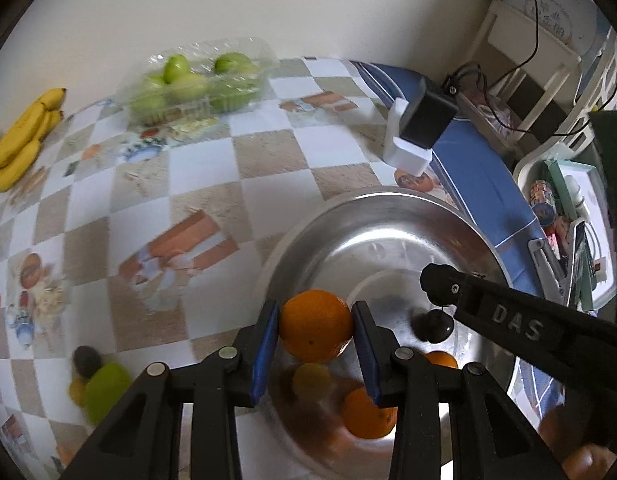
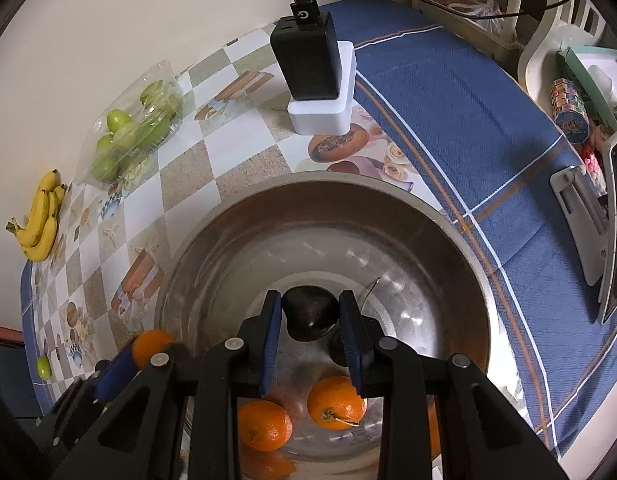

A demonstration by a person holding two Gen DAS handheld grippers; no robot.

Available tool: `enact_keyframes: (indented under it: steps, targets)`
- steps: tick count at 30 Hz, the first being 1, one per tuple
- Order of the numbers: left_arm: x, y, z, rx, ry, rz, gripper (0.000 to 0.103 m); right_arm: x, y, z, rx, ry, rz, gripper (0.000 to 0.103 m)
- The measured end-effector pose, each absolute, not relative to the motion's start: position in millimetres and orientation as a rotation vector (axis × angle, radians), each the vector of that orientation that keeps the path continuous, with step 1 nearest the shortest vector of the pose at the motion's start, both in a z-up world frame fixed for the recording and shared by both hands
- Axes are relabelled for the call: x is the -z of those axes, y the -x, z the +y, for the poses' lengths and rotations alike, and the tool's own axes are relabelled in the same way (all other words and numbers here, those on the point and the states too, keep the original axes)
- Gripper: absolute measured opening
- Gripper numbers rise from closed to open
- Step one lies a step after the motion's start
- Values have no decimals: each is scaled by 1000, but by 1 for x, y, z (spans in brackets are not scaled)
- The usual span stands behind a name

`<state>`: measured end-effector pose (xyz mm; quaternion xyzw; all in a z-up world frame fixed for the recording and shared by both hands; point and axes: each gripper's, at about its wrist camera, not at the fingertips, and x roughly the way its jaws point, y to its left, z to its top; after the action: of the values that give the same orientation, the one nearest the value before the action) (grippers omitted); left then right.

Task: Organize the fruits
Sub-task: 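Carry the orange and dark plum over the steel bowl with both tools, then open the left tool to drop the orange while the right releases the plum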

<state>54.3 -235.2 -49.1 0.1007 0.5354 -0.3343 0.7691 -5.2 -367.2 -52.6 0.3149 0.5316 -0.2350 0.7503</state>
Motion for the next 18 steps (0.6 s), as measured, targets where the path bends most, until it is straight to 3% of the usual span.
enact_keyframes:
  steps: [18]
  targets:
    - [73,-68,-242,695,-193,1174,39,63,3,-373,503,-696,1172,31]
